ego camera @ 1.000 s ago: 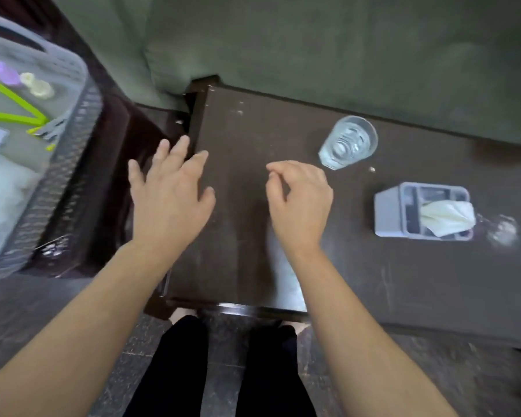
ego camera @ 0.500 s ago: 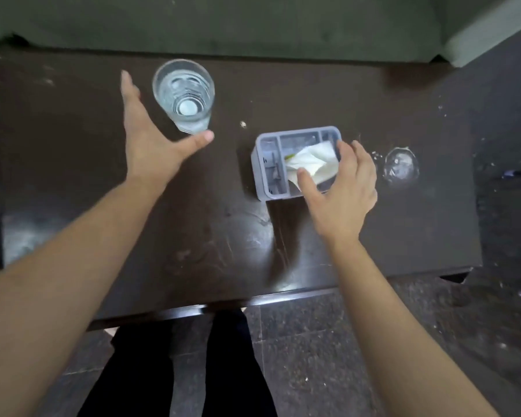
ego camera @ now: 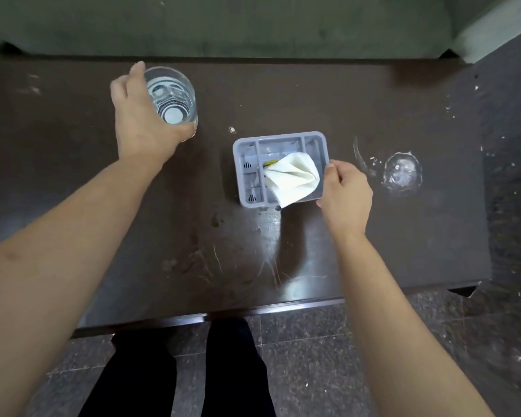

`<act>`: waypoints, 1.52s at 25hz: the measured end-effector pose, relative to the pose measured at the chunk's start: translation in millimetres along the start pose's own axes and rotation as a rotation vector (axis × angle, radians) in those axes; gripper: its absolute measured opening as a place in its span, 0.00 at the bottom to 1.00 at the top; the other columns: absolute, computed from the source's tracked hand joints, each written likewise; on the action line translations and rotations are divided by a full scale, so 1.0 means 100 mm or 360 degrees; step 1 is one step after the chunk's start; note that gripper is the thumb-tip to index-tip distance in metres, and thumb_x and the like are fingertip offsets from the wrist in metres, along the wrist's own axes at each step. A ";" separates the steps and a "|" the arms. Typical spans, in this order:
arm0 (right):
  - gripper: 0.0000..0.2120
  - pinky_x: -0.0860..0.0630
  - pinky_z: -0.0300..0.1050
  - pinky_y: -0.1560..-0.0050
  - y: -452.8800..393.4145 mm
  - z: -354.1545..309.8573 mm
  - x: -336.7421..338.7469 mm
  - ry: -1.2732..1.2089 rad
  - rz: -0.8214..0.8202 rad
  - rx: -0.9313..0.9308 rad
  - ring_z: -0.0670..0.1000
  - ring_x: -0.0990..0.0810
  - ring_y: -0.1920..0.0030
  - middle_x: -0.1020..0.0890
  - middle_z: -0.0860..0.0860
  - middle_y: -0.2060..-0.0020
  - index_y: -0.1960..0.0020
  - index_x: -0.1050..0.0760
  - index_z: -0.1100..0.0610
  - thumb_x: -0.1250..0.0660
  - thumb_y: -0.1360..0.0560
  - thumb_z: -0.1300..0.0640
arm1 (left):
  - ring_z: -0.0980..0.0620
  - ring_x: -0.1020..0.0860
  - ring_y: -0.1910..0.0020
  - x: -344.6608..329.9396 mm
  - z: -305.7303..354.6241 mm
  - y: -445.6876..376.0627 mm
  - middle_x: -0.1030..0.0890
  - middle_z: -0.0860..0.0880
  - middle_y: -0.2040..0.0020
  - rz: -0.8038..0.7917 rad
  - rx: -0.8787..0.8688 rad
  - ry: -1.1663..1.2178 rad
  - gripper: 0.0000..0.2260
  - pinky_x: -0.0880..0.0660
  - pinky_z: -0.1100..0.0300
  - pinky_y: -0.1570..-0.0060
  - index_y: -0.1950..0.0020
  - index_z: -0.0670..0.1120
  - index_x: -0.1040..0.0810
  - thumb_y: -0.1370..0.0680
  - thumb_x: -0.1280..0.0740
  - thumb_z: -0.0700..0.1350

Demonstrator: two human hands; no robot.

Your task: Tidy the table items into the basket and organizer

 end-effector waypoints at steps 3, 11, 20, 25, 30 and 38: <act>0.11 0.32 0.42 0.56 0.01 -0.08 -0.01 0.0161 0.0021 0.0036 0.55 0.26 0.57 0.22 0.51 0.60 0.54 0.26 0.53 0.46 0.19 0.57 | 0.52 0.32 0.34 0.02 -0.02 0.08 0.38 0.46 0.29 -0.0012 -0.0033 0.0005 0.44 0.40 0.71 0.42 0.27 0.47 0.40 0.38 0.22 0.45; 0.15 0.35 0.41 0.55 0.05 -0.23 -0.03 0.0167 0.0077 0.0022 0.56 0.22 0.48 0.17 0.55 0.50 0.39 0.24 0.56 0.47 0.18 0.56 | 0.52 0.31 0.36 0.05 -0.12 0.54 0.36 0.45 0.31 -0.0017 -0.0005 0.0009 0.42 0.39 0.70 0.43 0.28 0.47 0.38 0.38 0.22 0.45; 0.15 0.33 0.44 0.55 0.13 -0.16 0.04 0.0319 0.0004 0.0134 0.60 0.22 0.48 0.17 0.57 0.49 0.39 0.26 0.57 0.48 0.17 0.56 | 0.51 0.30 0.36 -0.01 -0.12 1.00 0.36 0.46 0.31 -0.0050 0.0042 -0.0007 0.43 0.37 0.66 0.42 0.28 0.48 0.38 0.39 0.22 0.45; 0.15 0.30 0.45 0.51 0.18 -0.04 0.10 0.0350 0.0000 0.0123 0.60 0.22 0.47 0.17 0.56 0.48 0.37 0.27 0.55 0.48 0.17 0.55 | 0.52 0.31 0.37 -0.09 -0.06 1.15 0.36 0.47 0.31 -0.0065 0.0043 -0.0009 0.43 0.36 0.65 0.44 0.28 0.48 0.39 0.38 0.22 0.46; 0.15 0.30 0.46 0.52 0.16 0.00 0.10 0.0363 0.0021 0.0125 0.61 0.22 0.48 0.17 0.57 0.49 0.37 0.27 0.54 0.48 0.17 0.54 | 0.52 0.30 0.38 -0.16 -0.04 1.23 0.37 0.46 0.31 -0.0046 0.0048 0.0007 0.43 0.36 0.65 0.44 0.28 0.47 0.40 0.38 0.22 0.45; 0.17 0.30 0.47 0.50 0.16 0.02 0.09 0.0420 0.0060 0.0108 0.59 0.22 0.43 0.19 0.54 0.43 0.34 0.30 0.51 0.49 0.18 0.51 | 0.48 0.36 0.31 -0.14 -0.04 1.27 0.44 0.46 0.27 -0.0139 0.0088 0.0013 0.49 0.37 0.55 0.35 0.25 0.50 0.48 0.37 0.21 0.49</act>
Point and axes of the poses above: each hand's wrist, its own y-axis away from the middle knuckle, its own x-axis out of the back of the hand, z = x × y, the point moved 3 cm from there along -y, towards the middle knuckle
